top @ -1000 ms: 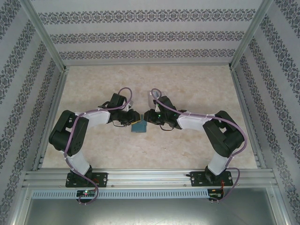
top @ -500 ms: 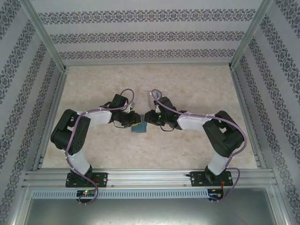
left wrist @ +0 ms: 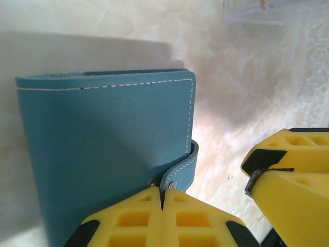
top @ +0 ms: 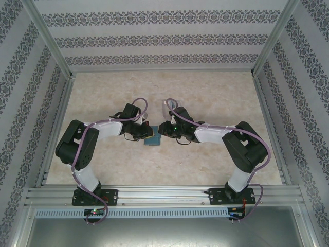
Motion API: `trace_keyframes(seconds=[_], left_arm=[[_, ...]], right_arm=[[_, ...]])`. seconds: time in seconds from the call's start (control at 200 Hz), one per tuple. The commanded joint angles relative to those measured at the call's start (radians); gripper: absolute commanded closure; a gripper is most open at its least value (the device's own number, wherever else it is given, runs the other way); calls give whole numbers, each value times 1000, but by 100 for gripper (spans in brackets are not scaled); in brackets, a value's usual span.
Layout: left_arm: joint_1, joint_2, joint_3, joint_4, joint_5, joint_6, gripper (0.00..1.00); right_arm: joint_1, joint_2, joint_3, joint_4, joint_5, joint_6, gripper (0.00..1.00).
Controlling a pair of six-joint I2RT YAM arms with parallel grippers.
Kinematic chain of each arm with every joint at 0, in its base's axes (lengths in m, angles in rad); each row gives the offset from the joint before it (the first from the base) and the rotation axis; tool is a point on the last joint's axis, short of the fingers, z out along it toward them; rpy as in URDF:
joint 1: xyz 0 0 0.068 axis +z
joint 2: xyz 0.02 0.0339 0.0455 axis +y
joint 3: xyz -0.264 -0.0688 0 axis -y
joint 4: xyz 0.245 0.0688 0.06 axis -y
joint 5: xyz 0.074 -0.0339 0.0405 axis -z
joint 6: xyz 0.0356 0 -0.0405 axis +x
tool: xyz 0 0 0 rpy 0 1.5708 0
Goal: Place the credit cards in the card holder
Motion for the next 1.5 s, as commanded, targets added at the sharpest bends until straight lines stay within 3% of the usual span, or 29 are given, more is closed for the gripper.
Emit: trace_keyframes(seconds=[0.0, 0.415, 1.494], left_arm=[[-8, -36, 22, -54, -30, 37, 94], [-8, -38, 28, -40, -43, 29, 94], [0, -22, 41, -89, -73, 42, 95]], right_arm=[[-4, -7, 11, -7, -5, -10, 75], [6, 14, 22, 8, -65, -27, 75], [10, 49, 46, 8, -83, -18, 77]])
